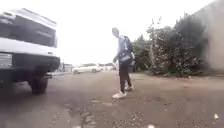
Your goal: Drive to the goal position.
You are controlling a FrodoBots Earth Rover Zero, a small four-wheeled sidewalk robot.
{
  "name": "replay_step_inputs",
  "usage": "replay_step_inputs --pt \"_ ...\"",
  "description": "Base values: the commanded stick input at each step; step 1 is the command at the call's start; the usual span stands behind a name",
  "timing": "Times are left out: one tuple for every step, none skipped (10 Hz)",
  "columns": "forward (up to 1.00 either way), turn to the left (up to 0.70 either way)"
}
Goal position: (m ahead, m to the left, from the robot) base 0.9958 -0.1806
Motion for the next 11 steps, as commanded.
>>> replay_step_inputs --pt "1.0 0.0" --pt "1.0 0.0" --pt "1.0 0.0" --pt "1.0 0.0" --pt "1.0 0.0" --pt "1.0 0.0" --pt "1.0 0.0" --pt "1.0 0.0" --pt "1.0 0.0" --pt "1.0 0.0" --pt "1.0 0.0"
